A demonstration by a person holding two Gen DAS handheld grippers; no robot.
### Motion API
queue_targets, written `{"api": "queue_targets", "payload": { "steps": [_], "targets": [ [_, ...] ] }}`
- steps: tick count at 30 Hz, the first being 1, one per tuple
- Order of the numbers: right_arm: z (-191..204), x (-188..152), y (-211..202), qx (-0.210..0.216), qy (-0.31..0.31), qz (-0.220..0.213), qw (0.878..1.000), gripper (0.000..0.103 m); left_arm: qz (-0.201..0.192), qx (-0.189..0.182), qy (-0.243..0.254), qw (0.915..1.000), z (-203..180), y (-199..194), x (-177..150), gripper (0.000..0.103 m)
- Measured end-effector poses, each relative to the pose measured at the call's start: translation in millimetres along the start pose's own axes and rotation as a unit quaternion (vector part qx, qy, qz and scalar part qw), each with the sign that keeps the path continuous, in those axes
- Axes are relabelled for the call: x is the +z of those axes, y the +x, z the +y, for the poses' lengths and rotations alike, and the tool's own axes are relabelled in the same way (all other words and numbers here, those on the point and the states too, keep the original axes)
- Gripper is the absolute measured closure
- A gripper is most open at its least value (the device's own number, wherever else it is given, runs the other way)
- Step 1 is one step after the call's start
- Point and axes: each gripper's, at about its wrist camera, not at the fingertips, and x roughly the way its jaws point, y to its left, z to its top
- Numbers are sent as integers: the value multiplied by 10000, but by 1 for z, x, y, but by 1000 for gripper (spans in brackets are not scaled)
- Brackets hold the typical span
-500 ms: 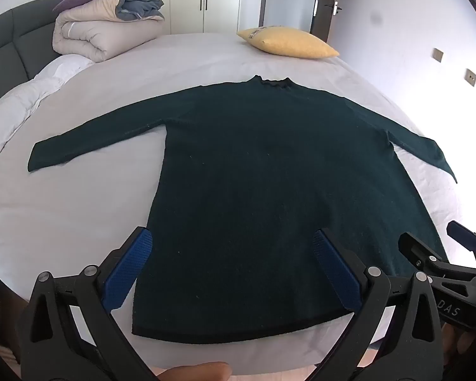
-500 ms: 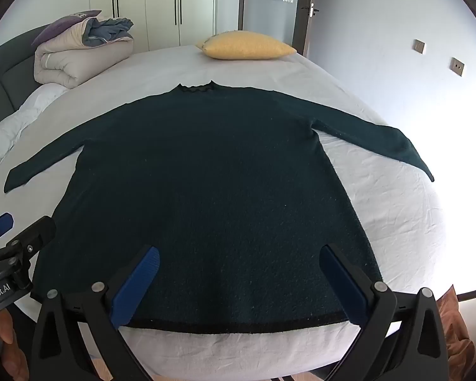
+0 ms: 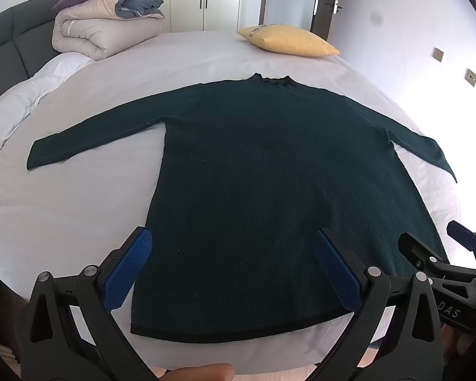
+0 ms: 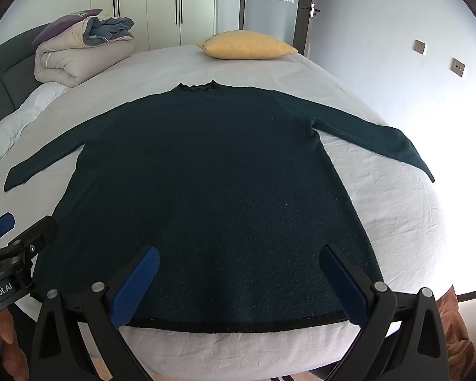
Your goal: Fold small clothes
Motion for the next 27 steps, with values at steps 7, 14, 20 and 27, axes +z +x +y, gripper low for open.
{"api": "queue_targets", "payload": {
  "steps": [7, 14, 20, 27],
  "targets": [
    [1, 0, 1, -3, -4, 3, 10000, 0, 6, -4, -3, 10000, 0, 4, -1, 0],
    [1, 0, 1, -6, -7, 9, 10000, 0, 14, -12, 3, 10000, 0, 4, -1, 0],
    [1, -1, 2, -10, -12, 11, 10000, 0, 25, -16, -1, 10000, 1, 8, -3, 0],
    [-1, -3, 3, -7, -8, 34, 10000, 0, 35, -23, -8, 10000, 2, 9, -4, 0]
  ]
}}
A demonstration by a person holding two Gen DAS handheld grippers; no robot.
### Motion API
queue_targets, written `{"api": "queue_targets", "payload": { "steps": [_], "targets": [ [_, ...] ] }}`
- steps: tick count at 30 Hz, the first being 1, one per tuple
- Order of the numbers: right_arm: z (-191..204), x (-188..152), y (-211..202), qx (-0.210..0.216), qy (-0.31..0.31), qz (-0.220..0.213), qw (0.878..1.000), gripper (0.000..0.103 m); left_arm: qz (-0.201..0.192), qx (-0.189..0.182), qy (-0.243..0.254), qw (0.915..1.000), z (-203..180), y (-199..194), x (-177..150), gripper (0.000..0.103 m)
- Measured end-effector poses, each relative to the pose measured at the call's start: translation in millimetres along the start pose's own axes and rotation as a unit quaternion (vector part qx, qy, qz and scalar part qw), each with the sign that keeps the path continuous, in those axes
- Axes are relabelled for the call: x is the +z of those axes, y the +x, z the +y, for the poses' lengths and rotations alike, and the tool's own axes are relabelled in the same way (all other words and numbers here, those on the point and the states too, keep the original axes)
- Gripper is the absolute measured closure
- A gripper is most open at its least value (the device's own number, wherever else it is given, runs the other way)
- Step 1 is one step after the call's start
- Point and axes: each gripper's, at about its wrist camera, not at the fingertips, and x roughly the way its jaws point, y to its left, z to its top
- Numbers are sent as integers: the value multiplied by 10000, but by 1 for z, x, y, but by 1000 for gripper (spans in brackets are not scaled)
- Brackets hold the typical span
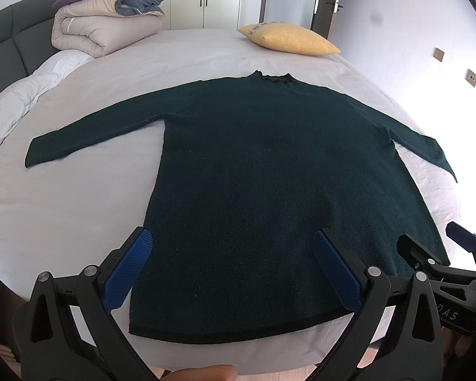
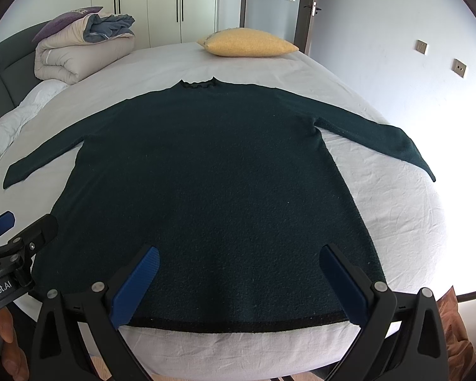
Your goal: Fold small clothes
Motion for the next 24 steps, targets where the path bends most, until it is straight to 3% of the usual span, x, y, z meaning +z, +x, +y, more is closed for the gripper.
{"api": "queue_targets", "payload": {
  "steps": [24],
  "targets": [
    [3, 0, 4, -9, -1, 19, 10000, 0, 18, -6, -1, 10000, 1, 4, -3, 0]
  ]
}}
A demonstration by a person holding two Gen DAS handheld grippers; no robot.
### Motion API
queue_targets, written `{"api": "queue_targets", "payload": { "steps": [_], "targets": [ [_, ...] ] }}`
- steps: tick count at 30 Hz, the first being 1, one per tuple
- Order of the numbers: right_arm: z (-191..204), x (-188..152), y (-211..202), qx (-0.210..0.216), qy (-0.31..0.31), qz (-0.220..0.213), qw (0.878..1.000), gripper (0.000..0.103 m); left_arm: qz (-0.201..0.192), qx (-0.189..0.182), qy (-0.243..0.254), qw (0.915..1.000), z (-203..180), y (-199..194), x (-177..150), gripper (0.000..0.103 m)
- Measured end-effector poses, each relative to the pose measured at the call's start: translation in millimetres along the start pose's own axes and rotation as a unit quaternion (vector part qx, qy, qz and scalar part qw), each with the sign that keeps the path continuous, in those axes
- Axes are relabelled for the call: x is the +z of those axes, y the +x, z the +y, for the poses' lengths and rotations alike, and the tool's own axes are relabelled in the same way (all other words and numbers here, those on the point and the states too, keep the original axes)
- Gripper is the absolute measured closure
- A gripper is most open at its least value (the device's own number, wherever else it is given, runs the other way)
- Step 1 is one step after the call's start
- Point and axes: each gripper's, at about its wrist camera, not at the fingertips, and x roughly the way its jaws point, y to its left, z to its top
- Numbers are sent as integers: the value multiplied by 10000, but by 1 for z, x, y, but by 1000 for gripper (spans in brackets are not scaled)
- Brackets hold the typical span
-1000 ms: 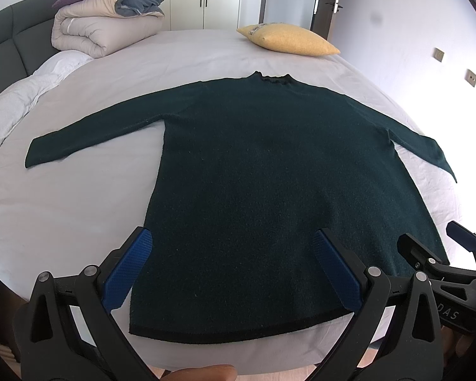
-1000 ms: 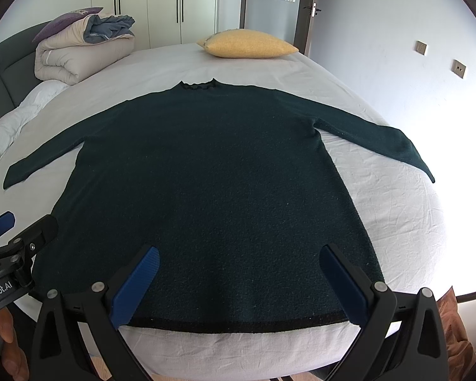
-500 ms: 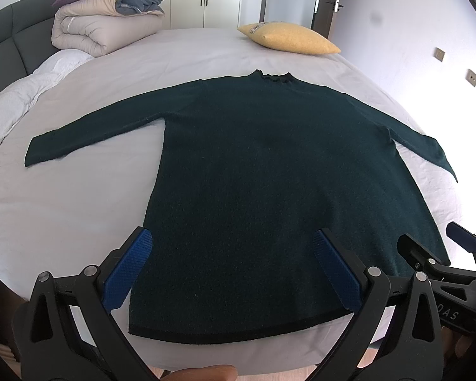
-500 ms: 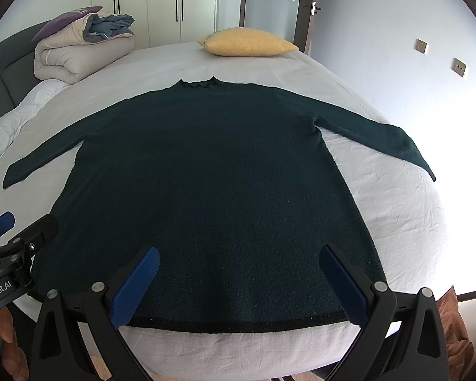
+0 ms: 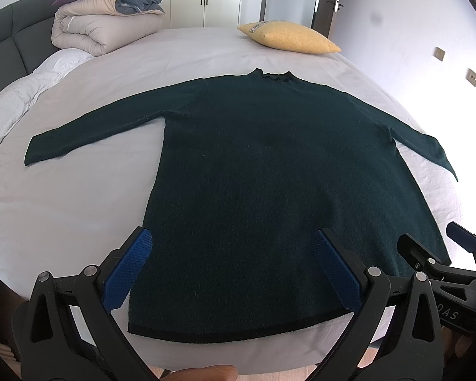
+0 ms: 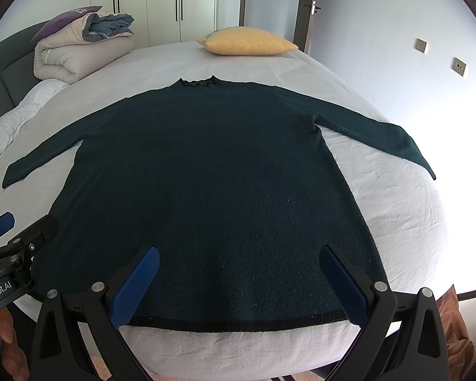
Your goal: Fold small clothes
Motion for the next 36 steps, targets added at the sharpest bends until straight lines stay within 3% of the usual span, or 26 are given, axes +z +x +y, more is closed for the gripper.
{"api": "queue_targets", "payload": {
  "steps": [36],
  "targets": [
    [-2, -9, 11, 5, 19, 114, 9999, 0, 133, -21, -28, 9999, -3, 14, -6, 0]
  ]
}}
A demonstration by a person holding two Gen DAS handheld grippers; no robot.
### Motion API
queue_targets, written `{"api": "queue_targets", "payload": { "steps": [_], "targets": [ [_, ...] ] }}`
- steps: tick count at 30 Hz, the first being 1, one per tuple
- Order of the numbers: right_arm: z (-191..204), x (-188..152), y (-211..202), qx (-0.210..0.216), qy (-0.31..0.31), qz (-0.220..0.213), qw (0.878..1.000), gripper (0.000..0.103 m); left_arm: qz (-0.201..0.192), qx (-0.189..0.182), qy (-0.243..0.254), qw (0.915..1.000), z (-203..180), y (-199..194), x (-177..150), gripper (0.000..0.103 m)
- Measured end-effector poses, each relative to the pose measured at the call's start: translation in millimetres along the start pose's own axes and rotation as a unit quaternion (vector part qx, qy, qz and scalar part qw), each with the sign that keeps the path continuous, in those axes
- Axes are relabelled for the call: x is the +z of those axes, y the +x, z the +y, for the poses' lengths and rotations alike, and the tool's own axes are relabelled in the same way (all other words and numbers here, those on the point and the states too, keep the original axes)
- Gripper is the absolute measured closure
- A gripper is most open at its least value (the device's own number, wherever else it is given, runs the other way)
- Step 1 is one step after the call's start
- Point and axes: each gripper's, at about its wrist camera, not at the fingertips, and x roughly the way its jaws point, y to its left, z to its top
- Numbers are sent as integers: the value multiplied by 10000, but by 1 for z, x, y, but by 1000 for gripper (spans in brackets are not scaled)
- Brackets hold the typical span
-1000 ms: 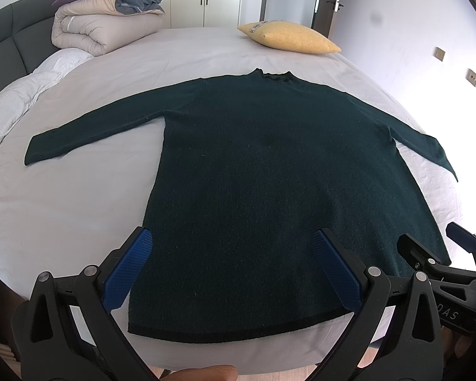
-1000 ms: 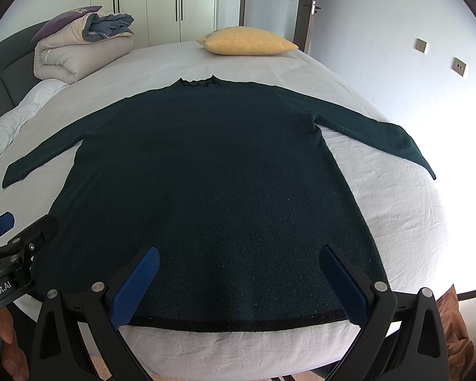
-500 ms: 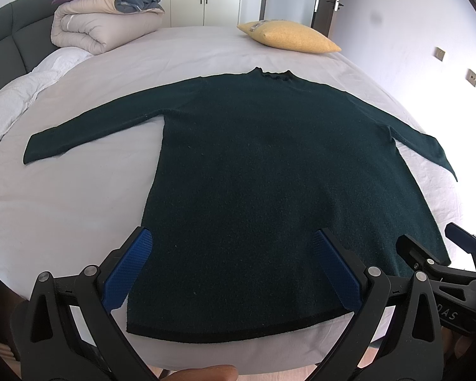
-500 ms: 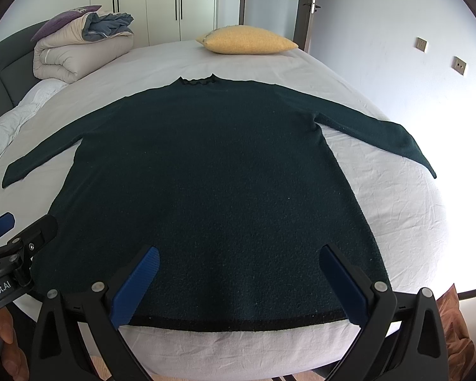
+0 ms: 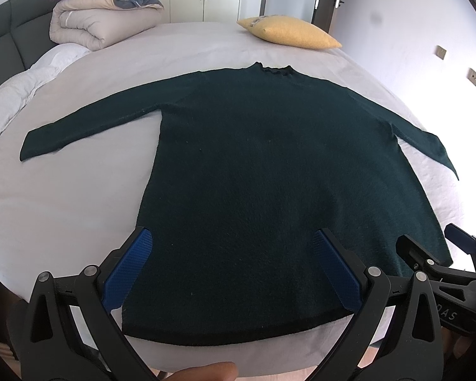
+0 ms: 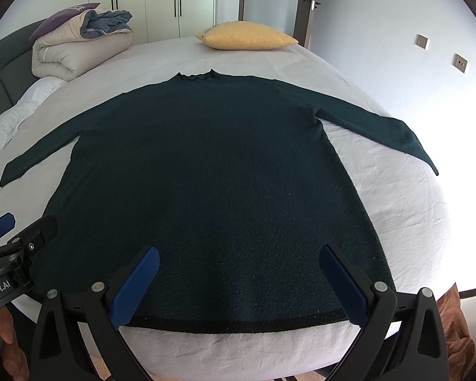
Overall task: Fold small clothes
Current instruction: 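Grasp the sweater sleeve cuff with the right gripper and lift it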
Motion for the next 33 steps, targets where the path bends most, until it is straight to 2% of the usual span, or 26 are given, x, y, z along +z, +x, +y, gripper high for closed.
{"api": "queue_targets", "payload": {
  "steps": [8, 12, 17, 20, 23, 24, 25, 27, 30, 31, 33],
  "targets": [
    [-6, 4, 11, 55, 82, 110, 9999, 0, 17, 90, 31, 10000, -1, 10, 3, 0],
    [-24, 11, 17, 178, 285, 128, 9994, 0, 56, 47, 135, 9999, -4, 18, 8, 0],
    [-93, 31, 23, 475, 1080, -80, 9930, 0, 200, -180, 41, 9996, -3, 34, 29, 0],
    [-165, 44, 30, 606, 1932, -246, 9790, 0, 298, -423, -114, 9986, -4, 48, 52, 0],
    [-254, 53, 42, 657, 2956, -368, 9523, 0, 390, -895, -198, 9950, -8, 63, 74, 0],
    [-294, 54, 49, 756, 3469, -449, 9338, 0, 462, -1070, -247, 9929, -10, 70, 82, 0],
    [-314, 53, 53, 829, 3732, -478, 9228, 0, 460, -1164, -299, 9917, -12, 74, 87, 0],
    [-368, 52, 70, 1152, 4475, -525, 8853, 0, 284, -1265, -424, 9906, -18, 81, 98, 0],
    [-420, 47, 96, 1477, 5121, -521, 8445, 0, 405, -1251, -382, 9906, -27, 97, 108, 0],
    [-434, 43, 107, 1554, 5375, -461, 8275, 0, 503, -1250, -346, 9903, -31, 103, 110, 0],
    [-447, 40, 120, 1764, 5657, -507, 8039, 0, 696, -1255, -385, 9889, -34, 117, 113, 0]
  ]
}}
